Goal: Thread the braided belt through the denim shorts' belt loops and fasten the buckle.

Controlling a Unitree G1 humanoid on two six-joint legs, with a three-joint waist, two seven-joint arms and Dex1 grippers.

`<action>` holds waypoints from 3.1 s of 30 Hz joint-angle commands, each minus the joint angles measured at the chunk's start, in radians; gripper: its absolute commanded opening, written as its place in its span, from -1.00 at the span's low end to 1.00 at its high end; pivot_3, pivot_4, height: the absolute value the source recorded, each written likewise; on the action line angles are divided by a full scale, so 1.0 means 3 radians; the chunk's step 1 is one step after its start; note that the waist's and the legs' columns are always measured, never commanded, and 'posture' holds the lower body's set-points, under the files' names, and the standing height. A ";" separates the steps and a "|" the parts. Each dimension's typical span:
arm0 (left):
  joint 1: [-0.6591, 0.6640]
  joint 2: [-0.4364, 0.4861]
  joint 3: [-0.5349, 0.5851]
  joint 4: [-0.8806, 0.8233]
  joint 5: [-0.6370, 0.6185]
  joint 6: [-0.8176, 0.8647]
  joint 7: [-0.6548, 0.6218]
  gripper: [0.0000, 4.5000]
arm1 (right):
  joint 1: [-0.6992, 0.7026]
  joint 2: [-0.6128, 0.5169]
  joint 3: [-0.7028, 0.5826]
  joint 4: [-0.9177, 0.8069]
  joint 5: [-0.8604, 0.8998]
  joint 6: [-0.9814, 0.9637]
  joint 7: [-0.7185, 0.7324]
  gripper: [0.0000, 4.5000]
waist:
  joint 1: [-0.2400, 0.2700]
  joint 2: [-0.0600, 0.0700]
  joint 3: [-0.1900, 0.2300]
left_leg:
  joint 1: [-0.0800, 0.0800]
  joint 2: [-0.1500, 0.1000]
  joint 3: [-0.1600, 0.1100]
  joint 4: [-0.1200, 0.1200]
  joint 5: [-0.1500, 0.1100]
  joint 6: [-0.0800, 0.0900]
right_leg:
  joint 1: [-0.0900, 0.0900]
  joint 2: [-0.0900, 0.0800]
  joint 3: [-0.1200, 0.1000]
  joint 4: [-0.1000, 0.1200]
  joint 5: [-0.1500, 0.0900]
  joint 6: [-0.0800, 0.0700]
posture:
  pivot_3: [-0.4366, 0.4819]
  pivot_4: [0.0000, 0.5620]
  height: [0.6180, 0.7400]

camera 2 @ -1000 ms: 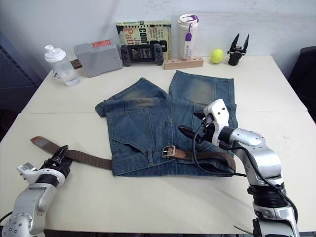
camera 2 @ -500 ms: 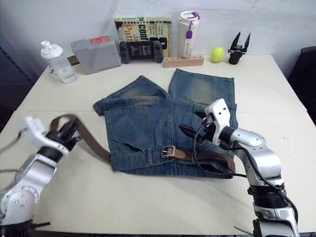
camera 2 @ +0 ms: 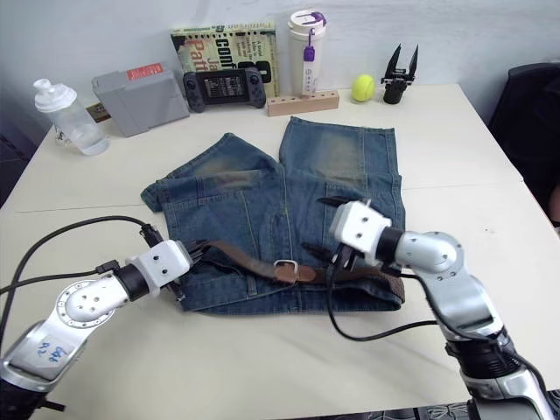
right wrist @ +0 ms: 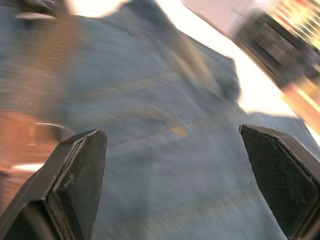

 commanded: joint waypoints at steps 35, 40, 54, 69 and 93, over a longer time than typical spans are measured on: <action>0.0209 -0.0562 0.0544 -0.0230 0.0065 -0.0035 -0.0411 -1.00 | 0.0340 0.0442 0.0549 -0.0258 -0.0840 0.0175 -0.0633 -0.98 | -0.0004 -0.0003 0.0000 | 0.0006 -0.0002 0.0001 0.0017 0.0003 -0.0004 | 0.0000 0.0001 0.0006 0.0022 0.0004 -0.0003 | -0.05 -0.47 0.48; 0.0296 -0.0664 0.0774 -0.0309 -0.0246 0.0039 -0.0460 -0.56 | 0.0210 0.0469 0.0607 -0.0090 -0.1108 -0.0160 -0.0810 -1.00 | -0.0006 -0.0004 -0.0001 | 0.0007 -0.0003 0.0003 0.0019 0.0003 -0.0004 | 0.0000 0.0001 0.0008 0.0024 0.0005 -0.0003 | -0.05 -0.47 0.48; 0.0968 -0.0426 0.2112 -0.1059 -0.4155 0.1736 -0.0705 0.11 | -0.0076 0.0662 0.0821 0.0473 -0.1799 -0.1011 -0.1188 -1.00 | -0.0020 -0.0011 -0.0005 | 0.0010 0.0000 0.0009 0.0028 0.0002 -0.0005 | -0.0001 0.0005 0.0018 0.0036 0.0004 -0.0005 | -0.05 -0.47 0.48; 0.0429 -0.1636 0.0883 -0.0720 -0.6197 0.0972 0.2499 0.11 | -0.0236 0.0820 0.0882 0.0717 -0.2388 -0.1435 -0.1577 -1.00 | -0.0006 -0.0028 -0.0018 | 0.0030 0.0000 0.0021 0.0041 -0.0002 -0.0010 | 0.0007 0.0014 0.0038 0.0054 0.0002 -0.0008 | -0.05 -0.47 0.48; 0.0169 -0.1928 0.0745 -0.0433 -0.6225 0.1200 0.3140 -0.13 | -0.0224 0.0913 0.0814 0.0719 -0.2469 -0.1556 -0.1593 -1.00 | -0.0003 -0.0029 -0.0018 | 0.0035 0.0004 0.0032 0.0040 -0.0003 -0.0010 | 0.0008 0.0022 0.0046 0.0054 0.0000 -0.0012 | -0.05 -0.47 0.48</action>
